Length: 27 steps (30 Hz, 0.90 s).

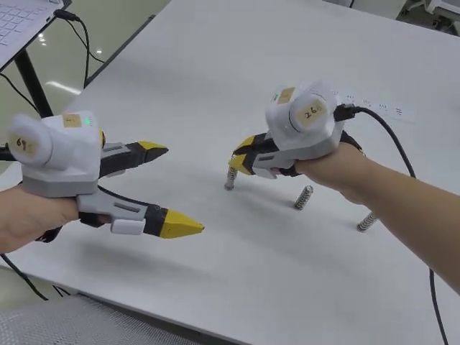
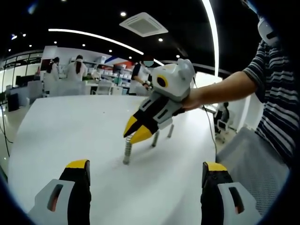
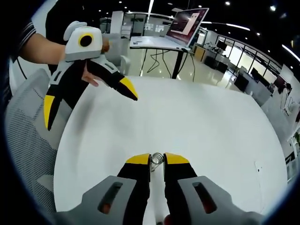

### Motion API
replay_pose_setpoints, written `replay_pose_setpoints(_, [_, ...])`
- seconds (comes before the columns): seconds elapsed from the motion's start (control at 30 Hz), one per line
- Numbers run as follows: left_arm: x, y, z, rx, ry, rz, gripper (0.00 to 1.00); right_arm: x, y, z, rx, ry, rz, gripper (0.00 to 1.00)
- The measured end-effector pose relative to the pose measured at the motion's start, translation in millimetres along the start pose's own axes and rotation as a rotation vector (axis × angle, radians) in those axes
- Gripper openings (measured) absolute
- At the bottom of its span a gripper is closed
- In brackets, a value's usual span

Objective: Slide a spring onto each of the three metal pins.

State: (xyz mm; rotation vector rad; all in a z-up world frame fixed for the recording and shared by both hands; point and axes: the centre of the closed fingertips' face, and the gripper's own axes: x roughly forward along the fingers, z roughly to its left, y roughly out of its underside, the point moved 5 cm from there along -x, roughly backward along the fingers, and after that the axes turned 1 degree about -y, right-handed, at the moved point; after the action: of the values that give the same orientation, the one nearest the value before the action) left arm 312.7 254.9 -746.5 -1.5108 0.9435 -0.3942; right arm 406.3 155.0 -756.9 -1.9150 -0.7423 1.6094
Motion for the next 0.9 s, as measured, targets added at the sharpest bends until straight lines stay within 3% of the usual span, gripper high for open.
replay_pose_setpoints(0.47, [2.0,-1.6,0.3,-0.007,-0.002,-0.003,0.96,16.9,17.0,4.0,-0.010,-0.011,0.049,0.08])
replay_pose_setpoints(0.7, [5.8,-4.4,-0.6,-0.006,0.005,-0.002,0.95,14.6,17.6,1.7,0.000,-0.010,0.045,0.10])
replay_pose_setpoints(0.9, [9.5,-9.0,-1.6,-0.009,0.004,-0.007,0.95,-8.7,4.6,-3.1,0.042,0.023,-0.041,0.13])
